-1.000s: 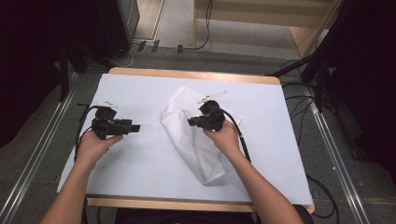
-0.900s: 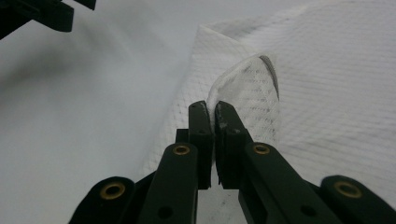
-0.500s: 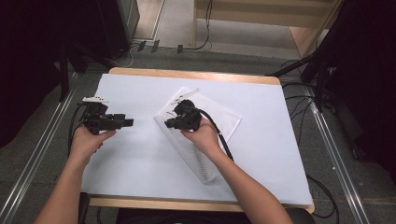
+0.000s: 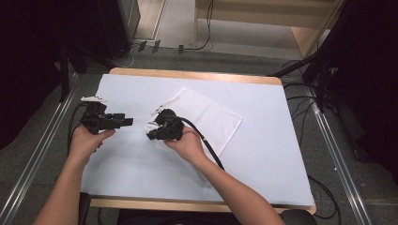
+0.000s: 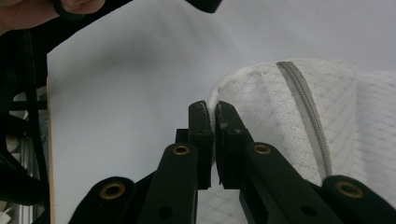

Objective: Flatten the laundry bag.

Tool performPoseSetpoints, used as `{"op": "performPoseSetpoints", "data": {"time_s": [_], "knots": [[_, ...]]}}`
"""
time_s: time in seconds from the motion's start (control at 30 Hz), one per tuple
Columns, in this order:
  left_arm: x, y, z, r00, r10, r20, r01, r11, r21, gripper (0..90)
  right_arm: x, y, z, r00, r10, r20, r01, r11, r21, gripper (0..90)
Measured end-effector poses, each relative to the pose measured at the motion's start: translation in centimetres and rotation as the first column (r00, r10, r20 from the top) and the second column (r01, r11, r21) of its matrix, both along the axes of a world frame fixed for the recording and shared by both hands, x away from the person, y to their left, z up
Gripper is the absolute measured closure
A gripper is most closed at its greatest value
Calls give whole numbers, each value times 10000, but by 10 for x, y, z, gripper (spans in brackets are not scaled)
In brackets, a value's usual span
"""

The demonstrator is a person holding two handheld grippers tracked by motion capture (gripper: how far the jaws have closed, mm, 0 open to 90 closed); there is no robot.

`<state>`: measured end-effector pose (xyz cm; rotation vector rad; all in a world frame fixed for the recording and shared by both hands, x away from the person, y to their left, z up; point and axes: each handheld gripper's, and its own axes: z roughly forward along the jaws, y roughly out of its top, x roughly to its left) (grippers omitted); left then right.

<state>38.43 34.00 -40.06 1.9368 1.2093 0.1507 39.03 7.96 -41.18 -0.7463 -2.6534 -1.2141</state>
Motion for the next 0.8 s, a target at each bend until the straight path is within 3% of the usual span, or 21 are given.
{"op": "performPoseSetpoints", "data": {"time_s": [0.17,0.27,0.6,0.7,0.8], "knots": [[0,0,-1,10000,-44,-3,44,10000,31,436,-5,13,-1,9996,285,-8,-285,9996,44,849],[1,1,0,10000,-13,-11,13,10000,44,435,-7,16,2,9992,402,-27,-402,9992,44,784],[3,-2,-2,9999,-38,-95,40,9999,129,435,-14,5,31,9984,357,436,-377,9982,466,648],[4,-4,-3,9999,-26,-116,28,9999,126,435,-18,2,37,9966,332,755,-364,9984,421,644],[4,-6,-4,9999,-90,-131,92,9998,192,435,-18,-4,39,9966,230,788,-260,9990,365,648]]}}
